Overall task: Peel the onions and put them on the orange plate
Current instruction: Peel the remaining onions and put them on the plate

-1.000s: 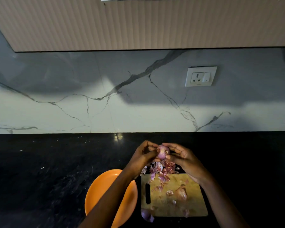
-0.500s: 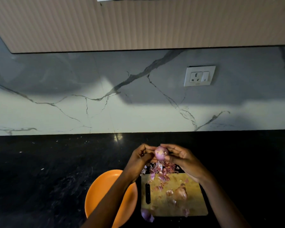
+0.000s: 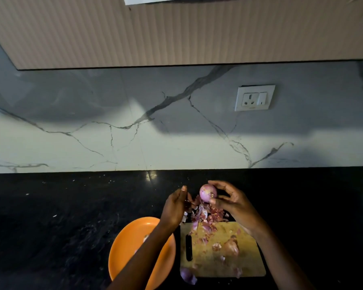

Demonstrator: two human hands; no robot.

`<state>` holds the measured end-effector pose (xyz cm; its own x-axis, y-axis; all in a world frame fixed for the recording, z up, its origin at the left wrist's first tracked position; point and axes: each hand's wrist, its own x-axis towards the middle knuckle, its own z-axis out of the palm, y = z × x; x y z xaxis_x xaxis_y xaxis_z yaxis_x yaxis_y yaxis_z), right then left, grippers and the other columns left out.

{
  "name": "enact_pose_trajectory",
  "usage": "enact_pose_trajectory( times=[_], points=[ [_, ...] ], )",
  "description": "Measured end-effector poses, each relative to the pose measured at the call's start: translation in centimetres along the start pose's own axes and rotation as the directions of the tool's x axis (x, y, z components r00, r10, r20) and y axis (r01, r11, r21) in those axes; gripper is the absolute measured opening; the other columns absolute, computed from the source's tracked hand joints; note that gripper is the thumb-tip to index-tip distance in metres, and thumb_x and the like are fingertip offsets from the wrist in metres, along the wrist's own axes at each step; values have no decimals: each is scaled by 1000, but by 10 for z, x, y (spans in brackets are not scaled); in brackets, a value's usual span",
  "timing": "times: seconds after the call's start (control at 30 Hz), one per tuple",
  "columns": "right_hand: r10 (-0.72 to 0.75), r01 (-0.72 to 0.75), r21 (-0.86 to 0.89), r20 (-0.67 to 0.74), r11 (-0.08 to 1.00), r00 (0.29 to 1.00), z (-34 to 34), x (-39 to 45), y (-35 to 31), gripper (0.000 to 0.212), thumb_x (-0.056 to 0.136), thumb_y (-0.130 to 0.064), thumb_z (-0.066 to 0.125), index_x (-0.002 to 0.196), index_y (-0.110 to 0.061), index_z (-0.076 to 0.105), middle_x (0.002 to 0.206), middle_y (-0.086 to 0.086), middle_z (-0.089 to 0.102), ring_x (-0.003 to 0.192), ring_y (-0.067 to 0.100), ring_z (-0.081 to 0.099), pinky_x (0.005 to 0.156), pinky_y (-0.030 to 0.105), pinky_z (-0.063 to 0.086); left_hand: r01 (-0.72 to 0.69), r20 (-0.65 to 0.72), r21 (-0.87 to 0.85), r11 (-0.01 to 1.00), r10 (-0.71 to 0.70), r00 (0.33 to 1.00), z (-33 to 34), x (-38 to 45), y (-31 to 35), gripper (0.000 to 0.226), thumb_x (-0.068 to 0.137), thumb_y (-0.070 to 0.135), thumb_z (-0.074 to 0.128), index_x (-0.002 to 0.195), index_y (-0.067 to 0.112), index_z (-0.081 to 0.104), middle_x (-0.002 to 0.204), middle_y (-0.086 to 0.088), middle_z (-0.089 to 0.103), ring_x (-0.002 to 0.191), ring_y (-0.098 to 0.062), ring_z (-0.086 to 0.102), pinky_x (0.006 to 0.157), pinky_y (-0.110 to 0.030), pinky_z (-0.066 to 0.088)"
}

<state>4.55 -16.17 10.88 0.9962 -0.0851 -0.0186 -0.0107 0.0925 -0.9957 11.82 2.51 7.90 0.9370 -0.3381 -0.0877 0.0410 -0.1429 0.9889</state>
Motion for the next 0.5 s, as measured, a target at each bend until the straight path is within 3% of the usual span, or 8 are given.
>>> enact_pose_trajectory(
  times=[0.07, 0.17, 0.23, 0.27, 0.37, 0.5],
  points=[
    [-12, 12, 1, -19, 1000, 1000, 0, 1, 2, 49, 80, -7, 77, 126, -20, 65, 124, -3, 71, 111, 16, 69, 82, 23, 55, -30, -15, 138, 990, 32, 999, -1, 2, -1, 41, 107, 31, 43, 76, 14, 62, 74, -14, 67, 70, -15, 64, 70, -33, 50],
    [-39, 38, -20, -55, 999, 998, 1, 3, 6, 45, 81, -4, 77, 122, -20, 65, 123, -4, 70, 111, 17, 69, 82, 24, 55, -32, -30, 237, 971, 40, 999, -1, 4, -2, 27, 105, 25, 49, 86, 16, 65, 77, 0, 67, 68, 2, 62, 66, -19, 48],
    [-56, 52, -48, -75, 997, 996, 1, 4, 8, 43, 81, -3, 79, 119, -20, 65, 121, -2, 69, 108, 17, 70, 80, 23, 55, -48, -2, 231, 972, 49, 999, -1, 3, -3, 5, 100, 17, 59, 100, 20, 63, 89, 2, 68, 82, -3, 66, 75, -22, 52],
    [-62, 57, -57, -85, 997, 994, 2, 4, 8, 43, 81, -2, 79, 117, -20, 65, 120, -1, 69, 106, 17, 71, 79, 23, 55, -59, 9, 219, 974, 58, 998, -1, 1, -2, 13, 97, 12, 63, 105, 21, 60, 94, -1, 68, 89, -11, 68, 79, -29, 55],
    [-101, 96, -59, -100, 994, 990, 9, 5, 9, 44, 79, 0, 80, 116, -17, 64, 115, 0, 73, 103, 19, 72, 79, 24, 56, 6, 73, 120, 993, -15, 997, 6, -8, 8, 11, 100, 20, 58, 109, 16, 64, 102, -7, 71, 97, -23, 69, 90, -43, 57],
    [-196, 172, -151, -164, 973, 967, 21, 10, 14, 46, 77, -4, 83, 113, -26, 66, 114, -3, 73, 106, 14, 69, 86, 25, 56, 249, 265, -219, 943, -188, 946, 19, -18, 32, 42, 107, 39, 36, 124, 15, 67, 107, -7, 73, 86, -13, 70, 72, -25, 54]
  ],
)
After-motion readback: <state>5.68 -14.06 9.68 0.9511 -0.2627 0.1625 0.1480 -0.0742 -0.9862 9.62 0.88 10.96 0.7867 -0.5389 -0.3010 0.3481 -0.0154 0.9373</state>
